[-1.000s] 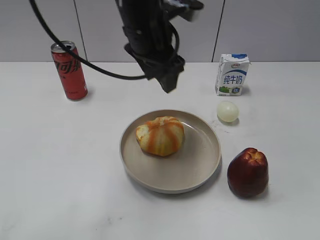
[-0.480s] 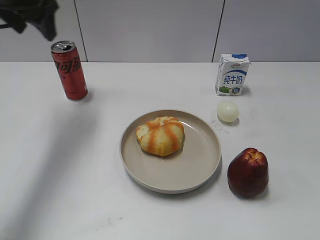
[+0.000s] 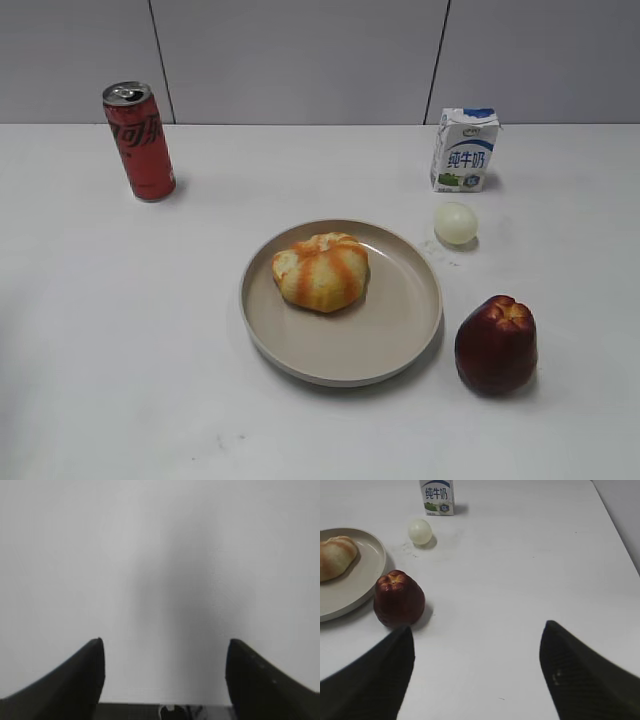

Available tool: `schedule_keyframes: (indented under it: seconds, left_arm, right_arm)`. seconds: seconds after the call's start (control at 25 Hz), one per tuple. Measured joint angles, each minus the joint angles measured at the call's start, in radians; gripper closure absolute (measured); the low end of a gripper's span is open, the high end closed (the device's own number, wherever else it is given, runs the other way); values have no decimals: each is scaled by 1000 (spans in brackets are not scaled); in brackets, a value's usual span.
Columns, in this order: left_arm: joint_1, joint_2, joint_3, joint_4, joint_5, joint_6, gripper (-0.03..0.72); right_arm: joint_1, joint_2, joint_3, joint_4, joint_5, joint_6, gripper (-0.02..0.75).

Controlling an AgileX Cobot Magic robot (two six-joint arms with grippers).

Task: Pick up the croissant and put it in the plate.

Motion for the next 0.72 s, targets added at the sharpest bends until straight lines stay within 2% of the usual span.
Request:
schedule_keyframes:
  seconds: [0.12,0.4,0.56,0.72]
  left_arm:
    - [0,-160,177,-9,-44,4,115]
    - [0,-524,461,-16,-156,4,118]
    - [0,-710,577,-18,-158,5,118]
    - [0,-890,593,-21,-153,5,124]
  right_arm:
    - [0,0,0,0,0,0,150]
    - [0,0,0,0,0,0,150]
    - [0,0,0,0,0,0,150]
    - [0,0,0,0,0,0,150]
